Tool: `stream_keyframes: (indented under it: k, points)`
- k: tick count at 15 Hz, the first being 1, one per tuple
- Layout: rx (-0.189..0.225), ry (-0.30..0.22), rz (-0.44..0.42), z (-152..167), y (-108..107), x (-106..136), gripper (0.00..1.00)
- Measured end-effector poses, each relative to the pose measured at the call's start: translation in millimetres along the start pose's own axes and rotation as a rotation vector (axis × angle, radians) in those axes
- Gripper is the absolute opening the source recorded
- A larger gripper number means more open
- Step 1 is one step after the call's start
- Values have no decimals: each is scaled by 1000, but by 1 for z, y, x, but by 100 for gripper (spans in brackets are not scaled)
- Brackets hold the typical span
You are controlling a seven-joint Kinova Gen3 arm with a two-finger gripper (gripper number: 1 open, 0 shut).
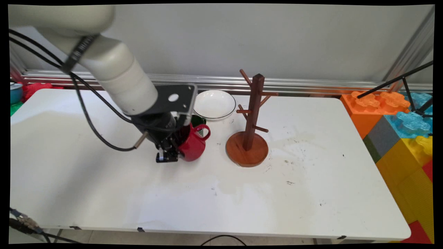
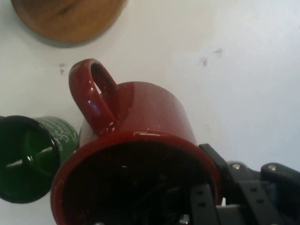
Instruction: Place the picked object on the table
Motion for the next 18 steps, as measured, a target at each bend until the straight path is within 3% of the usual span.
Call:
stream_keyframes:
  k: [10,18]
  points:
    - [-11,-102,-18,64,-8,26,0]
    - [-17,-142,-30,95,-12,41,0]
